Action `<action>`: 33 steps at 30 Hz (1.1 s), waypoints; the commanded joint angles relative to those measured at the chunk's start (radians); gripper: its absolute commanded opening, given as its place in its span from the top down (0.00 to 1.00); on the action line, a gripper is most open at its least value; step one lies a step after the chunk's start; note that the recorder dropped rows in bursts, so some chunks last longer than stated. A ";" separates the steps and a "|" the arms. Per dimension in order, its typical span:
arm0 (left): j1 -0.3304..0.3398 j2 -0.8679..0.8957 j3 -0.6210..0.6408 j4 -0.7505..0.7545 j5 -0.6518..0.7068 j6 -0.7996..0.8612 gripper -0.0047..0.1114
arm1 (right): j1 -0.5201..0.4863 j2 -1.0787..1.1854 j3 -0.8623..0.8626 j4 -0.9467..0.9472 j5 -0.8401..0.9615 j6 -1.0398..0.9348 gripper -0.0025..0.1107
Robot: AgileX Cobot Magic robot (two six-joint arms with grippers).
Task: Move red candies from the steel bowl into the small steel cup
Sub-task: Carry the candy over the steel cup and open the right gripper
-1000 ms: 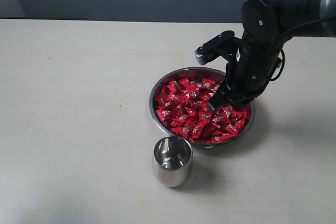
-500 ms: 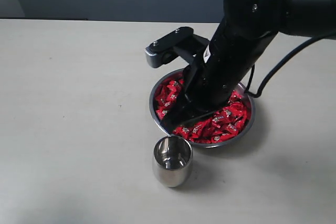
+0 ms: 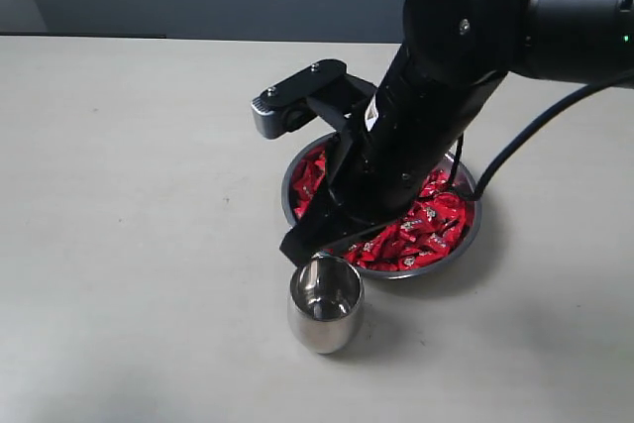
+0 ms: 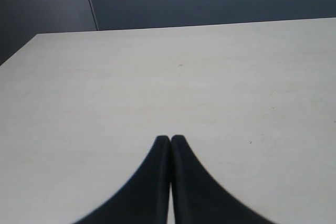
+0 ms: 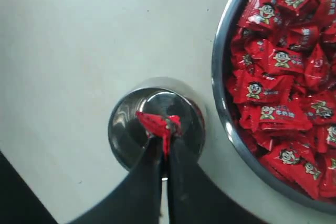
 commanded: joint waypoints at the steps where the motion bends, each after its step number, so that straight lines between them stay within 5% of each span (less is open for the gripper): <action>1: -0.007 -0.005 0.005 0.002 -0.008 -0.001 0.96 | 0.028 0.033 -0.005 -0.015 0.005 -0.002 0.99; 19: -0.007 -0.005 0.005 0.002 -0.008 -0.001 0.96 | 0.031 0.057 -0.005 -0.051 0.009 0.002 0.98; 28: -0.007 -0.005 0.005 0.002 -0.008 -0.001 0.96 | 0.031 0.057 -0.005 -0.020 0.007 -0.001 0.69; 33: -0.007 -0.005 0.005 0.002 -0.008 -0.001 0.96 | 0.031 0.057 -0.005 -0.015 0.007 -0.001 0.68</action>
